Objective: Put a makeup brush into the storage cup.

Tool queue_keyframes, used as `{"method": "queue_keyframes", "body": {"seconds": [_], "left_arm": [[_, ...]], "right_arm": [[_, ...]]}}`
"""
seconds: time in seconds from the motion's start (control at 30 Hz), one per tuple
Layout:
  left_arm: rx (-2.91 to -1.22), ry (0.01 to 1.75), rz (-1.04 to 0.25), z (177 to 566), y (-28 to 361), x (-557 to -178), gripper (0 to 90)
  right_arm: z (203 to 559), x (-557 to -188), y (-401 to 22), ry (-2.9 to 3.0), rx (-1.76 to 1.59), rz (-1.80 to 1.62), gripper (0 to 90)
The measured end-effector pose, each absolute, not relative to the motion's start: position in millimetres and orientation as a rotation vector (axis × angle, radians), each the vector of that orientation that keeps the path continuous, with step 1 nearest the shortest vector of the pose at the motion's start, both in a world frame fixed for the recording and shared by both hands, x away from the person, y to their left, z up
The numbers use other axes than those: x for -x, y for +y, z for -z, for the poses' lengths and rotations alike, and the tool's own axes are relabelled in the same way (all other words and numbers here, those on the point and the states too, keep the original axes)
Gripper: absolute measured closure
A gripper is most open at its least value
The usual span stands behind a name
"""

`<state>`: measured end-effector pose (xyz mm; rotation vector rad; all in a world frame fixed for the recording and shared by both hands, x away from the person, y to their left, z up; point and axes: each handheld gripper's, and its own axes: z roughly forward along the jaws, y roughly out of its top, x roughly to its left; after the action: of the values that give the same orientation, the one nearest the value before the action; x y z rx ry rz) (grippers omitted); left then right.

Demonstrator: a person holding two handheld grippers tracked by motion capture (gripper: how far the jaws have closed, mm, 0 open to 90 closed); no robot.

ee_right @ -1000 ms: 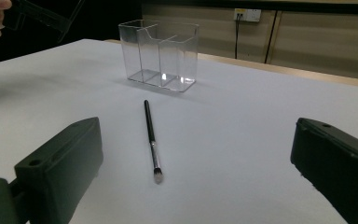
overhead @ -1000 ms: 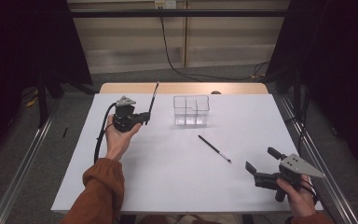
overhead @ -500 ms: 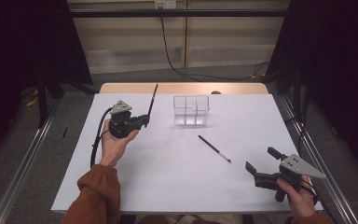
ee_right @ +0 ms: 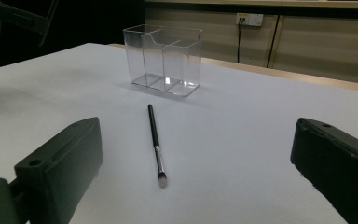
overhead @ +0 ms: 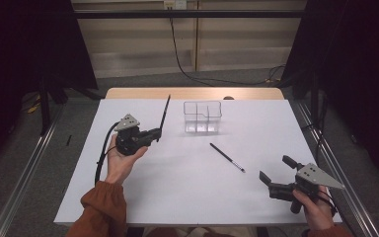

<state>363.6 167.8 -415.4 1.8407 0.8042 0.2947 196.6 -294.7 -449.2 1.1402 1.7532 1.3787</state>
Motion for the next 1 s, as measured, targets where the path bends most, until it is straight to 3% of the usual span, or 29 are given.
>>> {"method": "queue_keyframes", "body": {"seconds": [1.0], "left_arm": [[-1.839, 0.654, -0.2, 426.2, 147.5, -320.9, 84.0]], "right_arm": [[438.2, -199.1, -273.7, 1.843, -1.021, -1.507, 1.9]]}}
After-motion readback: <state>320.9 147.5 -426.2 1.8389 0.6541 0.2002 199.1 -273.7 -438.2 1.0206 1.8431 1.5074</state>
